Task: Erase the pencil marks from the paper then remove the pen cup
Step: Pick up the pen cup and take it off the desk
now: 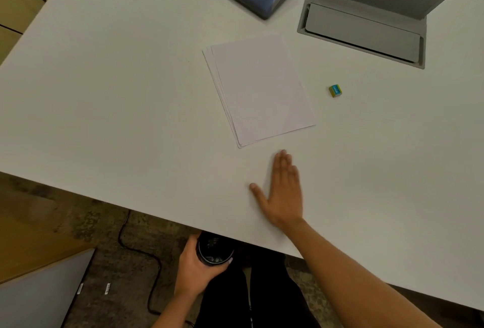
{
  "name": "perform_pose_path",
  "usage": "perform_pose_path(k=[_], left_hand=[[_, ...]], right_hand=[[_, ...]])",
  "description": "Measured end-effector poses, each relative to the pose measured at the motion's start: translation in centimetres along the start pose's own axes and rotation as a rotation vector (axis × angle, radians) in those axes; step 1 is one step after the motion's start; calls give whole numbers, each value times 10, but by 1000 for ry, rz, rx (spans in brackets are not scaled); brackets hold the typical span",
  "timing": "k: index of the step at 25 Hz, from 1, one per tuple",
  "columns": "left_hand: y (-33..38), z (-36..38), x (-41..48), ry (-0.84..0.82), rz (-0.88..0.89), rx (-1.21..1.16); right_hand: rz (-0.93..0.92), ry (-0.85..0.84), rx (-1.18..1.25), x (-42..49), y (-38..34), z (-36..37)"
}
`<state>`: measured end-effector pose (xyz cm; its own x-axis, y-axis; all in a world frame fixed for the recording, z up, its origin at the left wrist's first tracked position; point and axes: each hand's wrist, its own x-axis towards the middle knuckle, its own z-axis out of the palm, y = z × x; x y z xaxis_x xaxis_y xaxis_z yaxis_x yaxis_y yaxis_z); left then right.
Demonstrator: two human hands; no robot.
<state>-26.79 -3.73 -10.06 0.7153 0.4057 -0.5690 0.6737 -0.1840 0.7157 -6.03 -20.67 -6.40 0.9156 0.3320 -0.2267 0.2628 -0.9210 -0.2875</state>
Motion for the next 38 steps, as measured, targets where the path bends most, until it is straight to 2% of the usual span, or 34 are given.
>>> perform_pose_path(k=[5, 9, 11, 14, 16, 18, 19, 23, 27, 29, 30, 32, 34, 36, 38], left_hand=[[-6, -7, 5, -6, -24, 3], [-2, -12, 9, -15, 2, -44], [2, -12, 9, -8, -2, -103], [4, -12, 5, -6, 18, -32], [2, -13, 3, -6, -27, -31], [-3, -13, 3, -7, -54, -20], [-4, -13, 2, -11, -55, -18], [-5, -12, 1, -8, -10, -24], [1, -13, 0, 10, -4, -53], [0, -14, 0, -11, -20, -48], [0, -13, 0, -10, -25, -43], [3, -11, 0, -10, -8, -34], [6, -9, 0, -2, 21, -25], [8, -8, 1, 14, 27, -34], [8, -8, 2, 20, 31, -50]], right_hand=[[-566, -251, 14, -45, -67, 23], [-809, -318, -113, -77, -80, 33], [-834, -331, -110, -87, -83, 35], [-793, -332, 50, -80, -82, 29], [-578, -253, 147, -64, -77, 23], [-368, -222, 126, -53, -74, 20], [-374, -236, 87, -55, -75, 22], [-706, -357, -31, -88, -86, 39], [-766, -367, 123, -98, -84, 32], [-685, -230, 196, -83, -64, 25], [-560, -122, 204, -68, -48, 21], [-196, 106, 168, -26, -6, 7], [184, 260, 163, 15, 43, -18], [461, 268, 195, 44, 83, -38], [535, 179, 127, 58, 94, -40]])
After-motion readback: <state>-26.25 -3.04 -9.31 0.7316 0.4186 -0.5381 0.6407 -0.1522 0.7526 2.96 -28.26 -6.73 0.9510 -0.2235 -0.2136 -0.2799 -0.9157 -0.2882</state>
